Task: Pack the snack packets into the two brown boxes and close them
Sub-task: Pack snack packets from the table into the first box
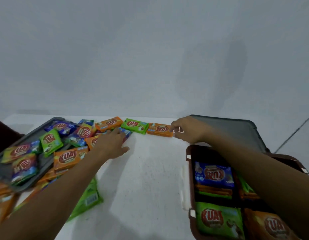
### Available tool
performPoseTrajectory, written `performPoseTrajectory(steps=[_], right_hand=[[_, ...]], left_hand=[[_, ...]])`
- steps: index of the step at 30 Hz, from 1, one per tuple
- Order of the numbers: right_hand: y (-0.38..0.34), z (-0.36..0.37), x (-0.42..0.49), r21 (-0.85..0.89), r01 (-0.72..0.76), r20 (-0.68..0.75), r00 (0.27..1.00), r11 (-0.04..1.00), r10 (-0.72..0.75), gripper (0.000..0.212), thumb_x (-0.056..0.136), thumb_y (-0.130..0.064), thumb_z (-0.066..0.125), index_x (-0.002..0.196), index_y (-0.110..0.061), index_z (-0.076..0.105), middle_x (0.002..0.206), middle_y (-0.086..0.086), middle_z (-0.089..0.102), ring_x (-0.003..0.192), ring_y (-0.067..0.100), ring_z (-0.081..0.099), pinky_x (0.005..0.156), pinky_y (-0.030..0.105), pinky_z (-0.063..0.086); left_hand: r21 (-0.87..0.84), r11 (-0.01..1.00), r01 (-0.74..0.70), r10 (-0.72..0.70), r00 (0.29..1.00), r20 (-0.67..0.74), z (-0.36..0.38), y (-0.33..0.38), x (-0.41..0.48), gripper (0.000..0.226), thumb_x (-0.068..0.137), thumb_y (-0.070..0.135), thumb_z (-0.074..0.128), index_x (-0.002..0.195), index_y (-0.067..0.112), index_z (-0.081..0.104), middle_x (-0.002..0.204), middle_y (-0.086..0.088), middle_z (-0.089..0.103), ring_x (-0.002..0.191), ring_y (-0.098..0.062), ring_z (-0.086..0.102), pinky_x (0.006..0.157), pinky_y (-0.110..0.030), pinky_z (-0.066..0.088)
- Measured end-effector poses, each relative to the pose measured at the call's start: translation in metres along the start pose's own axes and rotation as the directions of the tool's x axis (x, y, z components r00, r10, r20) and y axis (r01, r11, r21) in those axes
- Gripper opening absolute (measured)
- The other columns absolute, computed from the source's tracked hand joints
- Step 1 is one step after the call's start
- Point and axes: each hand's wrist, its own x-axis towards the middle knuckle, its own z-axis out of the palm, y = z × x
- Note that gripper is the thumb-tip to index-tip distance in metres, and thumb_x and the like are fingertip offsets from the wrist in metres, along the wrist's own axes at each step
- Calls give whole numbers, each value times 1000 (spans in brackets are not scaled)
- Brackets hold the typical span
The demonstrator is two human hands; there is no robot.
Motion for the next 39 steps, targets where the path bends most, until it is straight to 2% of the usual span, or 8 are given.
performPoseTrajectory(steps=[3, 9, 13, 18, 25, 31, 36, 39], right_hand=[[-2, 8, 42, -102, -66, 109, 991, 993, 77, 35, 93, -30, 58, 127, -23, 57, 120, -1, 59, 109, 20, 53, 91, 37, 47], [0, 31, 104, -222, -181, 232, 945, 958, 232, 65, 90, -29, 60, 147, -18, 31, 136, 9, 52, 118, 27, 50, 91, 35, 47], [-2, 42, 123, -221, -218, 231, 935, 951, 268, 72, 89, -30, 62, 150, -17, 25, 137, 13, 49, 120, 30, 48, 96, 41, 47], [-4, 57, 129, -245, -225, 202, 940, 943, 276, 76, 87, -28, 65, 149, -18, 22, 134, 14, 48, 118, 30, 48, 93, 42, 48], [-4, 29, 120, -323, -119, 217, 956, 939, 196, 26, 82, -19, 65, 106, -12, 58, 102, 6, 59, 93, 24, 58, 66, 31, 43], [-2, -21, 66, -40, -165, 99, 981, 985, 168, 28, 82, -23, 68, 105, -17, 53, 108, 4, 61, 87, 19, 58, 70, 30, 49], [11, -59, -11, 307, -170, 25, 985, 936, 170, 73, 82, -18, 74, 137, -36, 30, 109, 1, 64, 85, 18, 70, 71, 33, 60], [22, -71, -62, 343, -170, -8, 983, 924, 184, 75, 77, -13, 78, 133, -40, 35, 102, 2, 63, 84, 23, 71, 72, 38, 61]], left_hand=[[-22, 999, 29, -29, 999, 26, 9, -14, 20, 73, 86, 59, 56, 144, 20, 37, 151, -8, 33, 128, -31, 44, 96, -43, 46], [-197, 979, -53, 49, 998, -27, 11, -29, 39, 42, 83, 34, 63, 117, 14, 51, 117, -11, 56, 101, -29, 56, 84, -42, 50], [-559, 829, -12, 14, 1000, -1, -2, -37, 45, 34, 90, 17, 59, 123, 11, 55, 118, -10, 62, 100, -23, 59, 84, -37, 53], [-733, 680, 31, 47, 995, 86, -7, -38, 44, 37, 98, 9, 48, 135, 10, 53, 130, -8, 58, 116, -21, 56, 97, -37, 50], [-839, 538, 86, 32, 992, 123, -19, -23, 38, 18, 101, 26, 49, 112, 21, 61, 108, 0, 67, 90, -11, 66, 83, -33, 56], [-787, 616, -35, 110, 993, 42, -42, 11, 30, 20, 95, 29, 58, 114, 23, 59, 108, 3, 66, 90, -11, 66, 73, -26, 54], [-758, 637, -139, 156, 987, -50, -78, 57, 20, 34, 79, 40, 73, 108, 28, 58, 103, 3, 65, 88, -15, 66, 75, -32, 57], [-720, 653, -236, 194, 971, -142, -100, 89, 6, 52, 71, 47, 82, 110, 26, 56, 100, 6, 64, 86, -14, 64, 76, -30, 54]])
